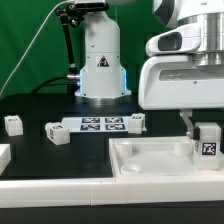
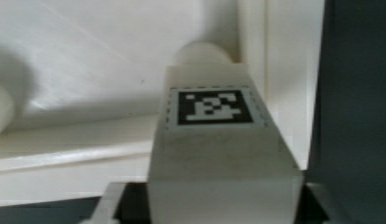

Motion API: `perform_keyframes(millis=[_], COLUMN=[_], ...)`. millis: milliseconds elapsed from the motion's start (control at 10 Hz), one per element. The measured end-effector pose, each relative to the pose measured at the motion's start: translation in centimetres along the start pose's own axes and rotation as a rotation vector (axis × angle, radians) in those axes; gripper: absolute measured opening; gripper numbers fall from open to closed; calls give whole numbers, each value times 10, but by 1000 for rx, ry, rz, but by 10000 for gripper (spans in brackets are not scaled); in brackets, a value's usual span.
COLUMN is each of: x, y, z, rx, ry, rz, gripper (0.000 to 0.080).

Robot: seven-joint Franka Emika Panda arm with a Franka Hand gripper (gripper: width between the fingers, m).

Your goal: Assemble one leg

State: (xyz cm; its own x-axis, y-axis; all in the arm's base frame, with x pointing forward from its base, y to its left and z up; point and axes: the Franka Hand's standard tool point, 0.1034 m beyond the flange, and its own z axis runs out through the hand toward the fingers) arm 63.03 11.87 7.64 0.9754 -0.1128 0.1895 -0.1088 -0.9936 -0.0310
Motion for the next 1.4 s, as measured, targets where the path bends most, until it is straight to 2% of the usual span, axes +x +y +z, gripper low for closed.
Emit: perform_keyframes(millis=[300, 500, 800, 1000, 1100, 1300, 1400], x=[0, -2, -6, -5, -5, -9, -8], y=[1, 5, 8, 10, 11, 11, 13], z=[0, 0, 0, 1, 1, 0, 0], rx=[3, 11, -21, -33, -35, -39, -35], ry=[-1, -7, 8, 42, 46, 35, 32], rz=[58, 317, 719, 981, 1023, 1284, 1304], gripper=[291, 291, 292, 294, 294, 295, 295])
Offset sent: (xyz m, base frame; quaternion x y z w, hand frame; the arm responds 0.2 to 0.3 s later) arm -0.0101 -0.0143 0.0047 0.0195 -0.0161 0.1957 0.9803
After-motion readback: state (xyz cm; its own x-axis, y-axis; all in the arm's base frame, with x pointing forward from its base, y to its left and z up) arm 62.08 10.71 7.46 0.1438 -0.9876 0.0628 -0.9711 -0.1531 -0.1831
